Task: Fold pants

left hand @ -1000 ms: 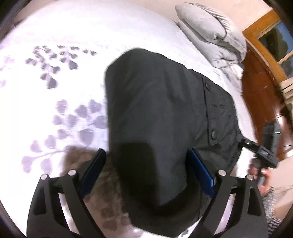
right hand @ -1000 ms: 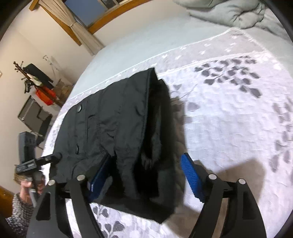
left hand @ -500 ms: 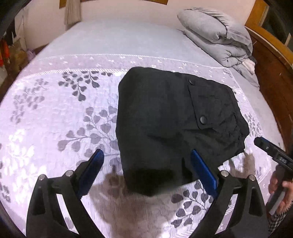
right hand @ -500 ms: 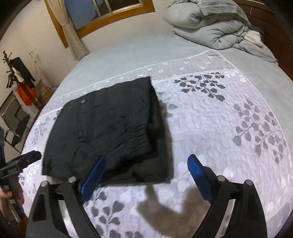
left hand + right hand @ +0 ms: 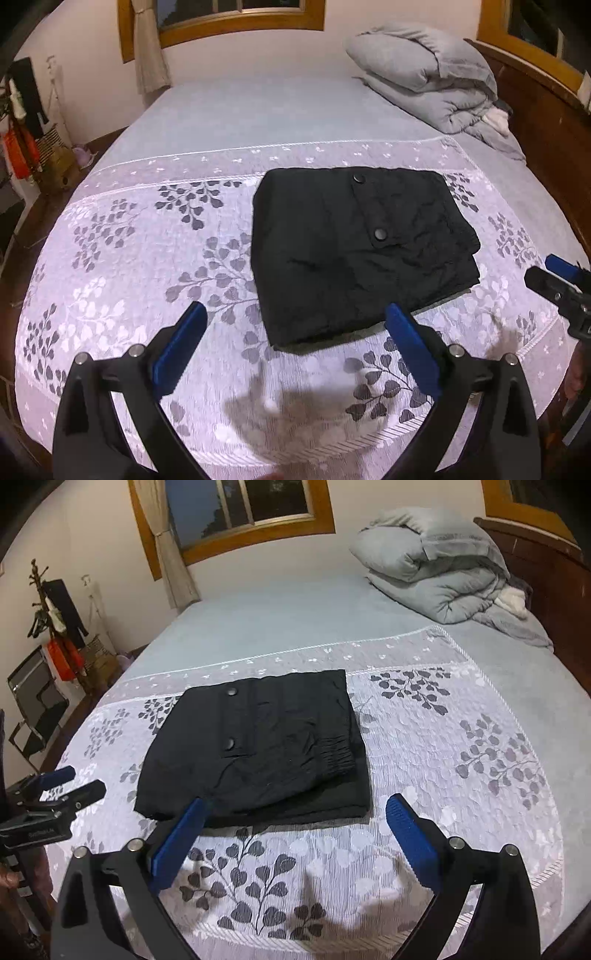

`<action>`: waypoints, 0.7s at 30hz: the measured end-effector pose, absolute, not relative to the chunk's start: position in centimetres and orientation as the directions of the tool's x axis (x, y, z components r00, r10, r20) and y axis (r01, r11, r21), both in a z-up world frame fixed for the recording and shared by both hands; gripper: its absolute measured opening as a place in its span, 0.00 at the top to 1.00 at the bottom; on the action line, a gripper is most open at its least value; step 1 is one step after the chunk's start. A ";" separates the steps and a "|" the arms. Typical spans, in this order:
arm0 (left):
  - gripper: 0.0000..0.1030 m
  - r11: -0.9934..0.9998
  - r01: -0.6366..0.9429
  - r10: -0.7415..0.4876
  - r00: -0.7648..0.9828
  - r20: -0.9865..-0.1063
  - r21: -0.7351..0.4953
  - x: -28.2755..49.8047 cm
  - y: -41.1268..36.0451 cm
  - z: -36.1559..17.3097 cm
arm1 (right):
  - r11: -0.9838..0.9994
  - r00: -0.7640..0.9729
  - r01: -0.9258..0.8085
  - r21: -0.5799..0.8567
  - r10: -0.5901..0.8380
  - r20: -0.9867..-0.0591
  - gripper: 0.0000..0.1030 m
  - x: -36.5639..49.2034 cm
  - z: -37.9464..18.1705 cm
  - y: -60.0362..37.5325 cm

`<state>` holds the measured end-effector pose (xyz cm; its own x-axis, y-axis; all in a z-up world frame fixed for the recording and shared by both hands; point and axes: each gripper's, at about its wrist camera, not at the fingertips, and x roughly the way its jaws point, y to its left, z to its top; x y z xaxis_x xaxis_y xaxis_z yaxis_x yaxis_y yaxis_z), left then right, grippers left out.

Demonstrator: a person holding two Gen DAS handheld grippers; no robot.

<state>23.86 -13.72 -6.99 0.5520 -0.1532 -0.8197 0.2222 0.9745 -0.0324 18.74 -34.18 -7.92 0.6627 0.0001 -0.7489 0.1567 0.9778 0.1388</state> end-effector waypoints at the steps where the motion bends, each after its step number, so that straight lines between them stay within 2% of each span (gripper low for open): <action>1: 0.06 0.976 0.213 -0.158 0.551 -0.819 -0.045 23.5 -13.5 -6.8 | 0.978 0.665 0.154 0.141 0.003 -0.746 0.04 18.5 -7.7 -34.0; 11: 0.06 0.979 0.201 -0.137 0.599 -0.789 -0.017 20.5 -13.6 -4.1 | 0.984 0.682 0.130 0.123 0.001 -0.732 0.04 16.4 -6.0 -32.5; 21: 0.05 0.978 0.209 -0.140 0.608 -0.782 -0.013 20.1 -14.3 -3.7 | 0.984 0.679 0.121 0.131 0.014 -0.734 0.04 16.5 -6.3 -32.1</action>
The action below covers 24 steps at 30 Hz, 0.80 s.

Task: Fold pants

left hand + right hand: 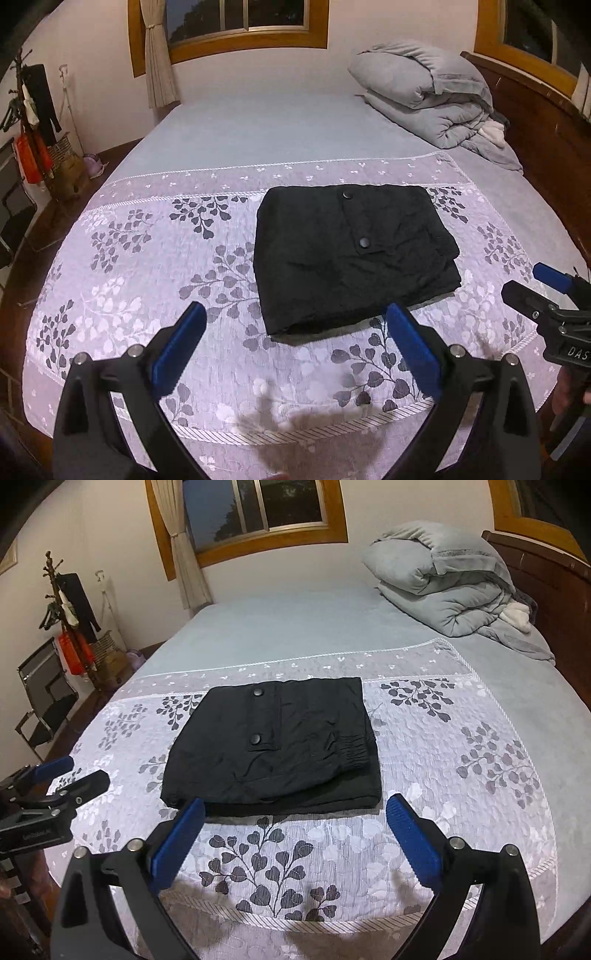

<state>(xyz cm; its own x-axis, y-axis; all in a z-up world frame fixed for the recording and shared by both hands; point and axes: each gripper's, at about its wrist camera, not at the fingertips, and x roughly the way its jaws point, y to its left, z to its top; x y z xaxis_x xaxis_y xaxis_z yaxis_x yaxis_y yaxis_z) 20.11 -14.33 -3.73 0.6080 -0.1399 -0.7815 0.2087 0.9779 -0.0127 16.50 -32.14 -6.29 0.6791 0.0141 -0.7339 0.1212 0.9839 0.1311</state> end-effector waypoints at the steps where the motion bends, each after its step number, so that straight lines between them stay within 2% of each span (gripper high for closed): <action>1: 0.05 0.978 0.208 -0.141 0.607 -0.782 -0.015 20.1 -14.3 -3.8 | 0.984 0.678 0.123 0.130 0.013 -0.735 0.04 16.6 -6.4 -32.2; 24: 0.05 0.978 0.207 -0.127 0.579 -0.805 -0.006 20.6 -14.4 -5.5 | 0.983 0.665 0.133 0.127 0.007 -0.747 0.04 16.8 -7.3 -32.3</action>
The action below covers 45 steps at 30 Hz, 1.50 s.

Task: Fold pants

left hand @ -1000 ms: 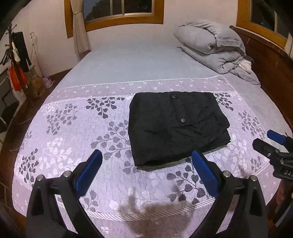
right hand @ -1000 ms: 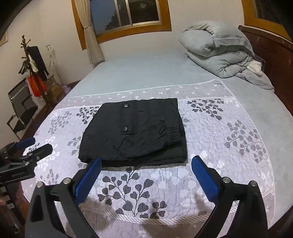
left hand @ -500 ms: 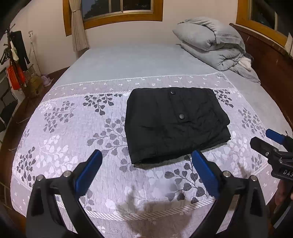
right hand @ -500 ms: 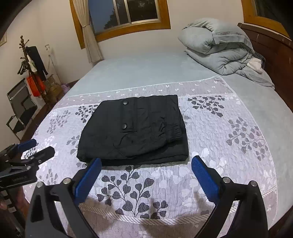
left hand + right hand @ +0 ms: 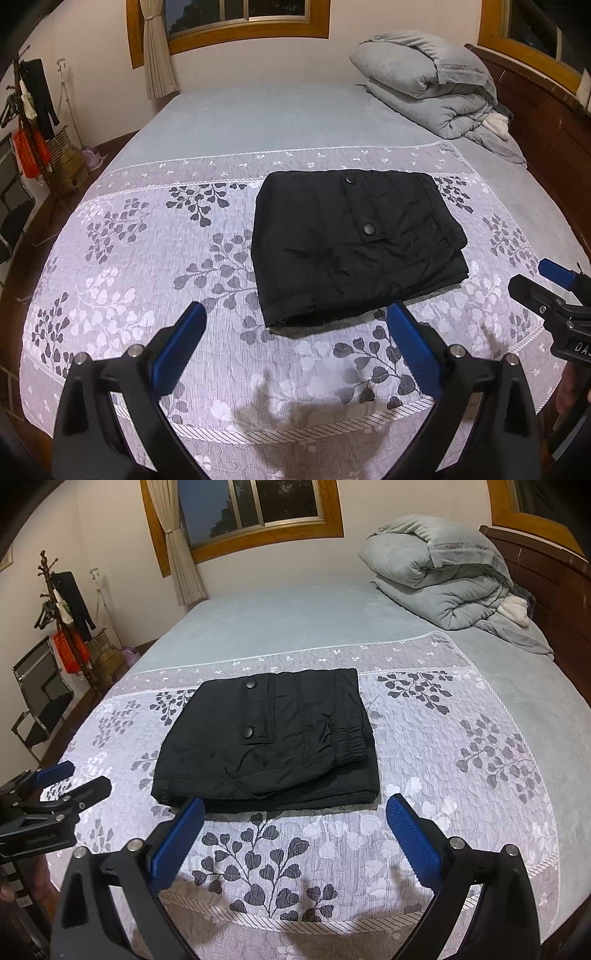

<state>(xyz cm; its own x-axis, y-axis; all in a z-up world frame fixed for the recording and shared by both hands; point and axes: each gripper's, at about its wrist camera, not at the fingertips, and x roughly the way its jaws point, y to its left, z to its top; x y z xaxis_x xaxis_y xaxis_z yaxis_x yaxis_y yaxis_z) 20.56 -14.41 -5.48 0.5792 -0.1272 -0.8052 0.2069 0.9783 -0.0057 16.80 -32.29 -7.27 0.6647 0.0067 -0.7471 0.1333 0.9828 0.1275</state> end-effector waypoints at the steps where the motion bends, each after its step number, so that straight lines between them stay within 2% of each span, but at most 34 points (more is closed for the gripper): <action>1: 0.05 0.978 0.207 -0.128 0.578 -0.806 -0.007 20.6 -14.4 -5.5 | 0.983 0.664 0.134 0.126 0.005 -0.748 0.04 16.8 -7.2 -32.3; 45: 0.05 0.974 0.225 -0.140 0.564 -0.814 -0.011 21.1 -14.6 -6.3 | 0.984 0.652 0.131 0.122 0.007 -0.758 0.04 17.3 -8.1 -32.6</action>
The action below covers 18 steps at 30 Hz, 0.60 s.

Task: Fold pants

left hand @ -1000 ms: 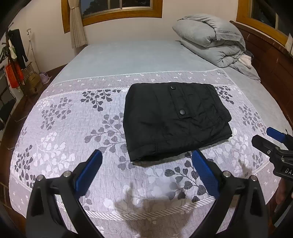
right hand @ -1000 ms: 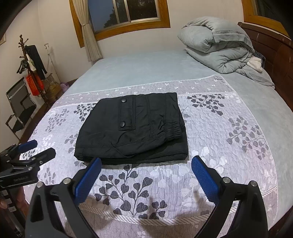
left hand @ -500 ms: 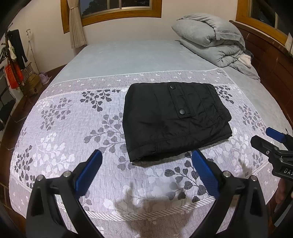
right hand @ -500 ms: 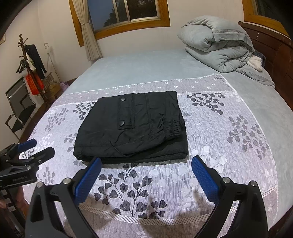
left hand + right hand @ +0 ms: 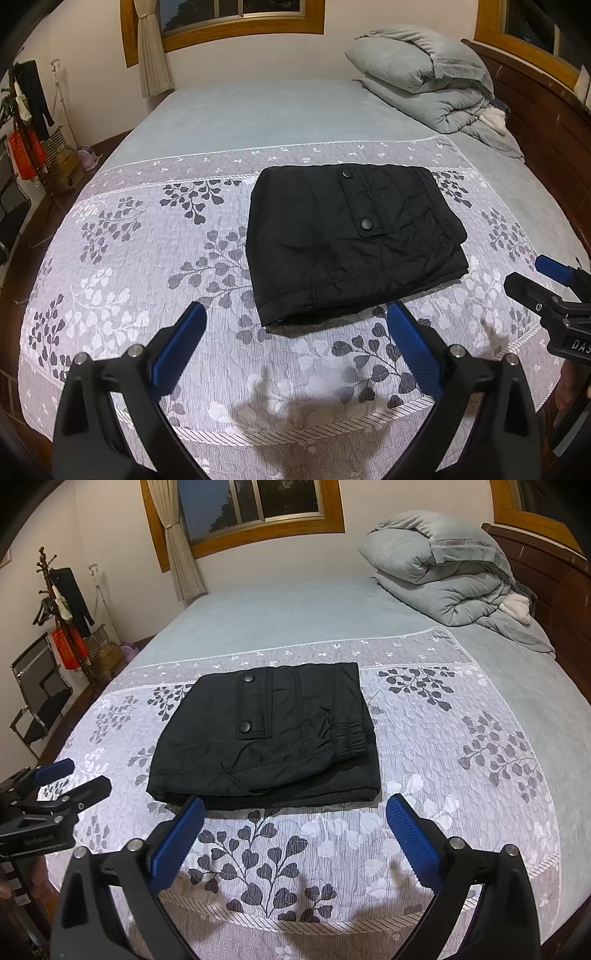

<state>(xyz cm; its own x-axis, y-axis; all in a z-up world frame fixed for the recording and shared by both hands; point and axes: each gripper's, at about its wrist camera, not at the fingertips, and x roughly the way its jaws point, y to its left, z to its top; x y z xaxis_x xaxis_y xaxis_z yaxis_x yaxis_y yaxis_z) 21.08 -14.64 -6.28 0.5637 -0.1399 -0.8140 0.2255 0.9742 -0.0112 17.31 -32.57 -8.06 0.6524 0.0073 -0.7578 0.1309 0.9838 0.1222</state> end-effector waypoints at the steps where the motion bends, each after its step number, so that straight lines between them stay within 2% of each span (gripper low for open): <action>1: 0.05 0.974 0.225 -0.140 0.564 -0.814 -0.012 21.1 -14.6 -6.3 | 0.984 0.652 0.131 0.121 0.007 -0.758 0.04 17.4 -8.0 -32.6; 18: 0.05 0.973 0.228 -0.153 0.566 -0.810 -0.024 21.3 -14.3 -6.3 | 0.985 0.647 0.127 0.119 0.008 -0.763 0.04 17.6 -8.2 -32.5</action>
